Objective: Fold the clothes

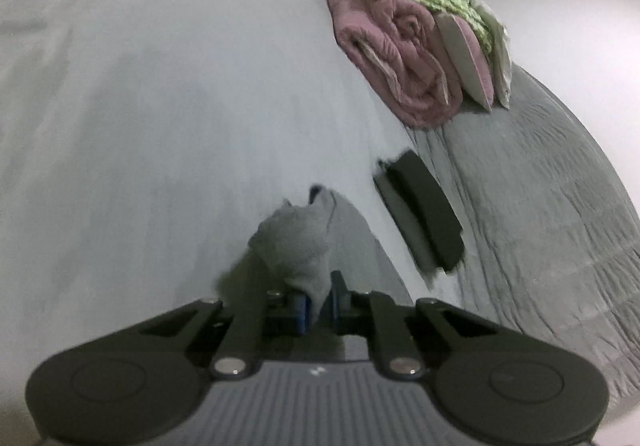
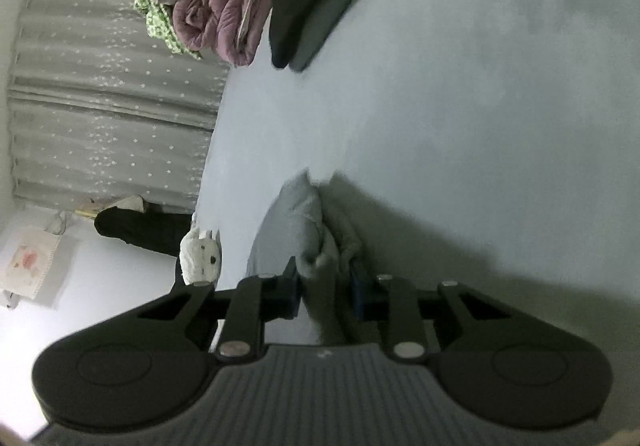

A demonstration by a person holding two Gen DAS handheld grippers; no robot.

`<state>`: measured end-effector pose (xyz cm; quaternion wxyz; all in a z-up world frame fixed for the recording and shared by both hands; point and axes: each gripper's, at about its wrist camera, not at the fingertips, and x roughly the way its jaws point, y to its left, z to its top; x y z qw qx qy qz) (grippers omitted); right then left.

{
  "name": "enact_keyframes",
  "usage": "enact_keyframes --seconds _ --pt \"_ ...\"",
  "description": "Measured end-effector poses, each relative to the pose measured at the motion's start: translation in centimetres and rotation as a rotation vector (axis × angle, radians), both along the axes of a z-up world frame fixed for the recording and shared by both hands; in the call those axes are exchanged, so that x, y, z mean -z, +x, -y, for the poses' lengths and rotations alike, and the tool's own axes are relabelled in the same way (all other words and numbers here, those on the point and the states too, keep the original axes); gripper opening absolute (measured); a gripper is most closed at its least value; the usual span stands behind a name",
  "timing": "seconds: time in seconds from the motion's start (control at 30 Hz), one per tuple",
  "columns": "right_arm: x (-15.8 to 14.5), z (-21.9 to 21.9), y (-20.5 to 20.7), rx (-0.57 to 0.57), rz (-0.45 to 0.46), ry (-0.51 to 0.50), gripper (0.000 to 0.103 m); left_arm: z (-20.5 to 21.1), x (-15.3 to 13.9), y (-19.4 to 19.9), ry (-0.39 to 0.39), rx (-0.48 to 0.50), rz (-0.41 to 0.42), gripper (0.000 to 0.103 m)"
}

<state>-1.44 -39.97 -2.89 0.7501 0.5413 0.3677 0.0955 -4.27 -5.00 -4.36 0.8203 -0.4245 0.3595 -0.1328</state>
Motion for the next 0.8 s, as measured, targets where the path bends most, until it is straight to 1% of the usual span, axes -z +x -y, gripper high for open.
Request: enact_keyframes --seconds 0.1,0.13,0.2,0.23,0.27,0.3,0.37,0.4,0.43,0.47,0.5,0.6,0.73,0.8 --pt "0.4 1.5 1.3 -0.018 -0.021 -0.046 0.027 0.9 0.8 -1.4 0.024 0.076 -0.028 0.011" --pt "0.8 1.7 1.6 -0.030 -0.031 -0.053 0.027 0.9 1.0 -1.7 0.052 0.083 -0.029 0.016" --pt "1.6 2.1 1.9 -0.048 -0.051 -0.052 0.030 0.4 0.8 -1.5 0.091 0.092 -0.024 0.031" --pt "2.1 2.3 1.7 -0.043 -0.059 -0.036 0.031 0.2 0.8 -1.5 0.110 0.097 -0.021 0.045" --pt "2.3 2.4 1.5 -0.036 -0.061 -0.024 0.033 -0.1 0.7 -1.4 0.128 0.101 -0.019 0.055" --pt "2.2 2.4 1.1 -0.032 -0.058 -0.022 0.036 -0.4 0.6 -1.0 0.141 0.106 -0.011 0.057" --pt "1.8 2.4 0.5 -0.028 -0.051 -0.026 0.049 -0.9 0.4 0.2 0.171 0.112 -0.005 0.065" --pt "1.6 2.3 0.3 -0.026 -0.045 -0.027 0.052 -1.2 0.3 0.9 0.184 0.115 -0.005 0.066" --pt "1.4 2.3 0.0 -0.025 -0.038 -0.029 0.057 -1.4 0.3 1.7 0.187 0.119 -0.002 0.066" --pt "1.2 2.2 -0.4 -0.023 -0.029 -0.030 0.060 -1.3 0.3 2.4 0.184 0.127 0.000 0.067" --pt "1.1 2.0 -0.8 -0.025 -0.023 -0.035 0.060 -1.2 0.3 3.0 0.181 0.136 0.001 0.068" --pt "1.1 1.2 -1.0 -0.042 -0.025 -0.074 0.060 -0.3 1.0 5.3 0.168 0.174 -0.012 0.068" --pt "1.5 0.5 -1.4 -0.030 -0.025 -0.101 0.059 1.1 1.7 7.5 0.126 0.175 -0.010 0.067" --pt "1.3 0.5 -1.2 -0.038 -0.022 -0.121 0.053 1.8 1.9 8.1 0.098 0.172 -0.019 0.064"
